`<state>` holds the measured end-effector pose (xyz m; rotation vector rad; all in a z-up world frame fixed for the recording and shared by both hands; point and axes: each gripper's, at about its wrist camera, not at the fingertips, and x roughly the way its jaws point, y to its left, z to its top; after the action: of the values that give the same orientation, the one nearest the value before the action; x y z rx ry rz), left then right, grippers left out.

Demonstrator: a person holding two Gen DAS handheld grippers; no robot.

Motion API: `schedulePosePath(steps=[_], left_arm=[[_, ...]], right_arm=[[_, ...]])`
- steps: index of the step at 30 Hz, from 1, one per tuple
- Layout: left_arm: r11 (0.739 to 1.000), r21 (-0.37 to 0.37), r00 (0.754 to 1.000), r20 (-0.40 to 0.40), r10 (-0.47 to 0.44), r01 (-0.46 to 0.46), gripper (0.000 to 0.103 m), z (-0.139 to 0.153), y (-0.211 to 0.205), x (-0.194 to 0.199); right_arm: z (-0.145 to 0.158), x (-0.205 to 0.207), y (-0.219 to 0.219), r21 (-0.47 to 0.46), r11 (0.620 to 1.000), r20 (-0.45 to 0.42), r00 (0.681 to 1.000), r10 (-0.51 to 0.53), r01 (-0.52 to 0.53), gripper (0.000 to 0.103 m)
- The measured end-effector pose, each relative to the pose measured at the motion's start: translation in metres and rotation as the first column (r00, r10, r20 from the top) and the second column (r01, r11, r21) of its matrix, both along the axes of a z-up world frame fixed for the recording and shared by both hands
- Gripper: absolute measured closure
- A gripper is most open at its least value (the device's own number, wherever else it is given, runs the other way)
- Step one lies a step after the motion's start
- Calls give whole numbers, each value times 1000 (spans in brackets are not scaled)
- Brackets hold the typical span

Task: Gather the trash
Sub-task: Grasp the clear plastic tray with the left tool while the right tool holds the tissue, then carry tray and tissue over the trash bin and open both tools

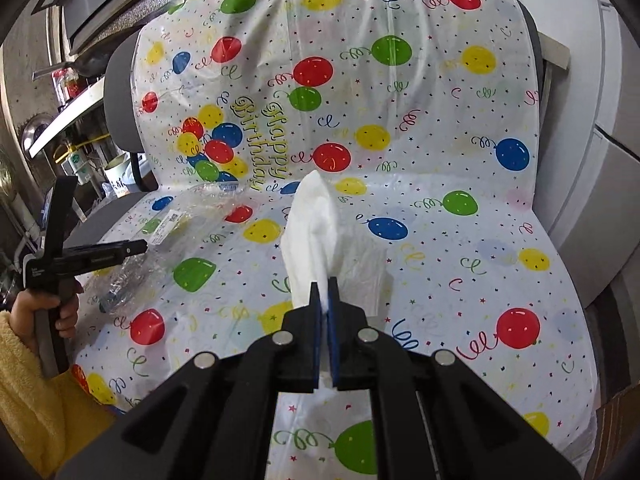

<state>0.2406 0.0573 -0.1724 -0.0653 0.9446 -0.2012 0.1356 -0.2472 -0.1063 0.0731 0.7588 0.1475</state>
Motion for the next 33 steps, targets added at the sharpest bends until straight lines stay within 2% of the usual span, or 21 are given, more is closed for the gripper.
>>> schedulePosePath(steps=[5,8,14,20,26,31,33], left_arm=[[998,-23,997,60,-54,56,91,22,-15,-26],[997,-58,992,117,-47,54,96,42,-21,-47],[990,-121,976,213,-49,76,97,80,-51,-86],[971,-173,949,297,-110,166,97,107,-104,-117],[923,-176,905,327,-272,341,97,111,-186,-138],[861,-192,861,314,-401,471,97,100,-258,-154],[830,-177,832,303,-465,529,97,92,-293,-164]], right_arm=[[7,-12,-8,19,1000,31,999,-11,11,99],[12,-20,-18,37,999,50,998,-36,34,99],[28,-49,-49,73,993,104,989,-102,95,99],[41,-88,-88,78,981,156,970,-186,175,99],[42,-130,-141,79,951,159,938,-307,298,99],[38,-175,-189,40,905,142,895,-424,423,99],[35,-193,-206,32,879,136,869,-475,476,99]])
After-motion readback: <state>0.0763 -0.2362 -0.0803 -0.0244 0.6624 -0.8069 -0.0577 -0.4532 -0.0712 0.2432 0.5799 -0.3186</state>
